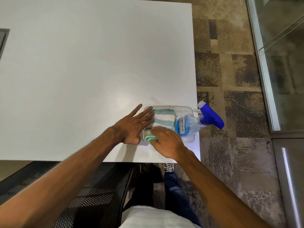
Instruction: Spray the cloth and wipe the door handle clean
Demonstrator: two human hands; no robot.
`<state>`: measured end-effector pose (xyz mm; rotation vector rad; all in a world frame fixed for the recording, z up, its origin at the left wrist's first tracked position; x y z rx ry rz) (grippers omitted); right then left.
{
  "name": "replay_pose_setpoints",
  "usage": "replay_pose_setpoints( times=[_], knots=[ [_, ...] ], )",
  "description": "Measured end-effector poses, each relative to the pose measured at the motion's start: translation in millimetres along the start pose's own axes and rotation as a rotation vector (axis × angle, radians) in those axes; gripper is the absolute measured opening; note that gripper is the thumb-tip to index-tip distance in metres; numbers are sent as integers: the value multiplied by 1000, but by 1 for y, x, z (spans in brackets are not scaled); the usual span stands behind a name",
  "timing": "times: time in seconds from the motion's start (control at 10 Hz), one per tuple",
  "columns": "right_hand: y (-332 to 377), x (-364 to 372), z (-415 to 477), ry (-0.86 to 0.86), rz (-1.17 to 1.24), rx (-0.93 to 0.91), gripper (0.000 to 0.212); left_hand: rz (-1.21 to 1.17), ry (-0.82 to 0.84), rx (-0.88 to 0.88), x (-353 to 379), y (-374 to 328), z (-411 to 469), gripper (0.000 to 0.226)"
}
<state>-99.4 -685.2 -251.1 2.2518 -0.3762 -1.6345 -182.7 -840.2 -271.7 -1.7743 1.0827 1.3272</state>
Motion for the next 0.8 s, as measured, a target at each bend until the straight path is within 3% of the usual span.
replay_pose_setpoints(
  times=[0.1, 0.2, 0.3, 0.5, 0.7, 0.8],
  knots=[
    [2, -5, -14, -185, 10, 4, 46, -71, -73, -21, -7, -1, -6, 98],
    [4, -3, -24, -244, -24, 29, 50, -201, -266, -82, -18, -4, -14, 85],
    [3, 9, -27, -62, -25, 109, 60, -286, -397, -232, -24, -9, -18, 77],
    [3, 17, -25, 18, -19, 134, 64, -300, -417, -381, -20, -19, -18, 80],
    [7, -8, -53, -242, -61, 63, 58, -320, -546, -473, -43, -34, -30, 78],
    [14, -36, -78, -555, -93, -49, 51, -369, -702, -578, -75, -47, -37, 75]
  ],
)
Point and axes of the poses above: each hand's wrist, its own z-axis towards the middle knuckle, its own x-axis out of the palm, y = z × x, the point moved 3 cm from there along z, towards the middle knuckle, and after that the axes turned 15 degrees about -y, right-handed, at the moved point
